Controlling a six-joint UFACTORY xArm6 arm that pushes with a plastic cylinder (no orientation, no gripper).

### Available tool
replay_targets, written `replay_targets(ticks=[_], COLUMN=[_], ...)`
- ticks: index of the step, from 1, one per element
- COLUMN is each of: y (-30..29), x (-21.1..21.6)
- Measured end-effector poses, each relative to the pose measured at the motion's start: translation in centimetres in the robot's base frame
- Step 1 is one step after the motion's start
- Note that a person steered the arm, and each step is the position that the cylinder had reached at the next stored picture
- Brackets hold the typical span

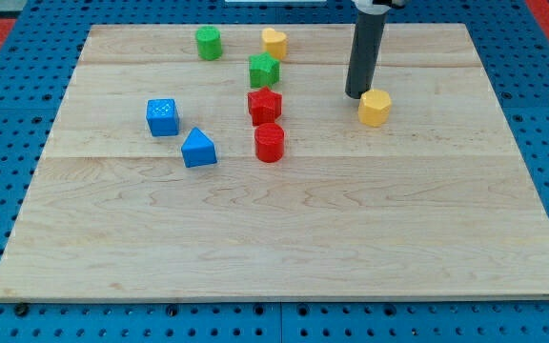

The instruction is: Push the yellow hexagon to the right side of the board

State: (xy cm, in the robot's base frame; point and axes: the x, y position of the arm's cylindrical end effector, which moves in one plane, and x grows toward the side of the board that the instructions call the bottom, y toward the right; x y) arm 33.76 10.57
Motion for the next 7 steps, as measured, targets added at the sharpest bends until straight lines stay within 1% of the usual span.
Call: replay_targets(ticks=[1,2,4,6,7], y=[-1.3,-0.4,6.3,6.6,2.9], x=[1.0,2.9,2.9,3.8,8.6])
